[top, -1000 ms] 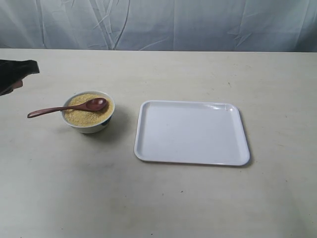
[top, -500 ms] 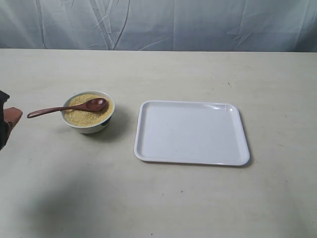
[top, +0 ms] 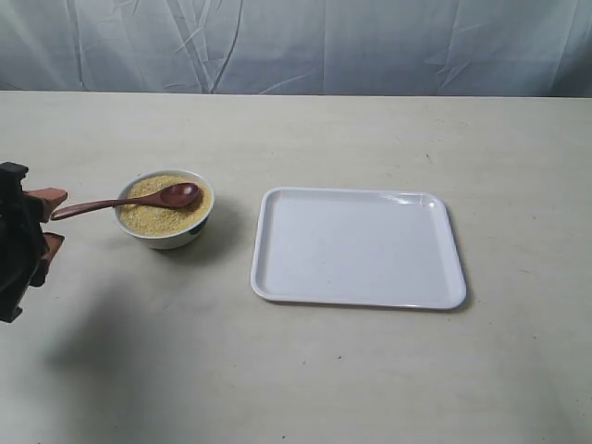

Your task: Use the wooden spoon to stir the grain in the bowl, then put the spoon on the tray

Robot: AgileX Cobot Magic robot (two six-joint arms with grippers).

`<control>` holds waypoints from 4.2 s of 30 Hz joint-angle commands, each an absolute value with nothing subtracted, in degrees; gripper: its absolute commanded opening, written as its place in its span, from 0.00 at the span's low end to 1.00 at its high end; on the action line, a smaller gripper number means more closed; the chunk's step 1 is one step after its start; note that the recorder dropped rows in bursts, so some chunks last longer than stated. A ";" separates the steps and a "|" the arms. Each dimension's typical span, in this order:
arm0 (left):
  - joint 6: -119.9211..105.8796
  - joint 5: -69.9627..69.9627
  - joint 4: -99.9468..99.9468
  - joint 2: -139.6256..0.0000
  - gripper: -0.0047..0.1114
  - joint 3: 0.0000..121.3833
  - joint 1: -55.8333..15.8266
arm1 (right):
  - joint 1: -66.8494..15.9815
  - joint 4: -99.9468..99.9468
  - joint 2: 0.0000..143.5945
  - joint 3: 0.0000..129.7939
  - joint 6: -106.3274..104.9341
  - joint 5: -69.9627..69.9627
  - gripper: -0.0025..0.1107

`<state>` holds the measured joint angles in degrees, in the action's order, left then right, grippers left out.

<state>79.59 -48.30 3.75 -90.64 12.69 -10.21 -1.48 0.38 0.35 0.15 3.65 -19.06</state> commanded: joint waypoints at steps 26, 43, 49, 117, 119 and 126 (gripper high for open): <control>83.19 -63.79 2.02 -106.07 0.04 23.12 -10.23 | -1.33 0.39 0.00 0.00 3.57 -18.47 0.02; 48.62 -40.29 -15.61 -88.84 0.04 35.31 -10.79 | -1.33 0.39 0.00 0.00 3.57 -18.65 0.02; 27.05 -29.55 -6.60 -83.43 0.04 36.04 -12.66 | -1.33 0.39 0.00 0.00 3.57 -18.65 0.02; 8.26 -35.39 2.37 -89.75 0.04 36.14 -15.54 | -1.33 0.00 0.00 0.00 3.66 -18.65 0.02; 8.58 -35.54 3.17 -90.87 0.04 36.14 -15.54 | -1.33 0.00 0.00 0.00 3.66 -18.65 0.02; 18.10 -34.65 2.95 -95.37 0.04 36.14 -15.54 | -1.33 0.00 0.00 0.00 3.66 -18.65 0.02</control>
